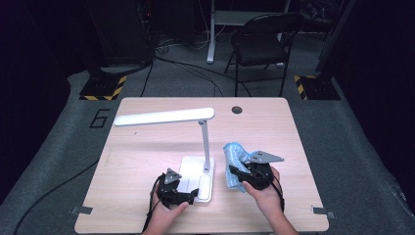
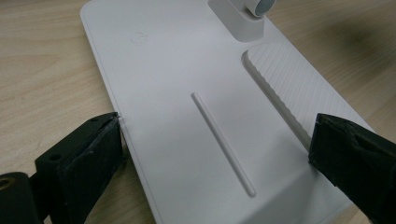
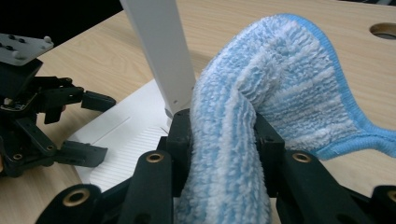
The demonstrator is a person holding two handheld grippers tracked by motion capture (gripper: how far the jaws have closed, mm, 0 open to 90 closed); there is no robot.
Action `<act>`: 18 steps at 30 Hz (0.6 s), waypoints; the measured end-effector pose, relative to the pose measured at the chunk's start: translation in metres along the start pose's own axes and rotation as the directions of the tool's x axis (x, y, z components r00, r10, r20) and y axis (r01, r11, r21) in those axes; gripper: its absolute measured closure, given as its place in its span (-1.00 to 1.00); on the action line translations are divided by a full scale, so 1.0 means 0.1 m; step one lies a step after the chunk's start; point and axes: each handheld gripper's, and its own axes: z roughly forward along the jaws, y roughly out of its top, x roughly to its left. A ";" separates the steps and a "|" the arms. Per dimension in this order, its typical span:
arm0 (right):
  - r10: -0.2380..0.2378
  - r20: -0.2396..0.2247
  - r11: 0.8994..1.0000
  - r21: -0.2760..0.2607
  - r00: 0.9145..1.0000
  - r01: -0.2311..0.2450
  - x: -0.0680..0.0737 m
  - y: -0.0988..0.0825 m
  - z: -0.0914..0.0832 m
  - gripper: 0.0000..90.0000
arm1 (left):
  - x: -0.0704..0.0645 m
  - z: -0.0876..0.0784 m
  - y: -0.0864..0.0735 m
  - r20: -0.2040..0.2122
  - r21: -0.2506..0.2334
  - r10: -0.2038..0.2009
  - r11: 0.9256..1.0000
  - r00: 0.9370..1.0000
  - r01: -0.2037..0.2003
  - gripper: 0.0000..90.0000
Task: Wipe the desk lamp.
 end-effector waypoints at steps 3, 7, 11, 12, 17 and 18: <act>0.018 0.013 1.000 -0.005 1.000 -0.018 -0.05 -0.05 -0.06 0.47 | 0.00 0.00 0.00 0.000 0.000 -0.001 1.000 1.000 0.001 -0.94; 0.041 0.035 0.999 -0.019 0.999 -0.040 -0.11 -0.11 -0.14 0.46 | 0.04 -0.02 -0.01 0.007 -0.018 -0.014 1.000 1.000 0.014 -0.83; 0.060 0.050 0.998 -0.019 0.997 -0.059 -0.16 -0.19 -0.20 0.46 | 0.05 -0.03 -0.01 0.010 -0.018 -0.006 1.000 1.000 0.006 -0.79; 0.057 0.059 0.998 -0.014 0.997 -0.057 -0.18 -0.21 -0.21 0.46 | 0.05 -0.03 -0.01 0.010 -0.018 -0.006 1.000 1.000 0.006 -0.79; 0.086 0.085 0.996 -0.016 0.993 -0.085 -0.27 -0.28 -0.29 0.44 | 0.05 -0.03 -0.01 0.012 -0.019 -0.007 1.000 1.000 0.007 -0.79; 0.089 0.088 0.996 -0.020 0.992 -0.087 -0.28 -0.29 -0.30 0.44 | 0.05 -0.03 -0.01 0.012 -0.019 -0.007 1.000 1.000 0.007 -0.79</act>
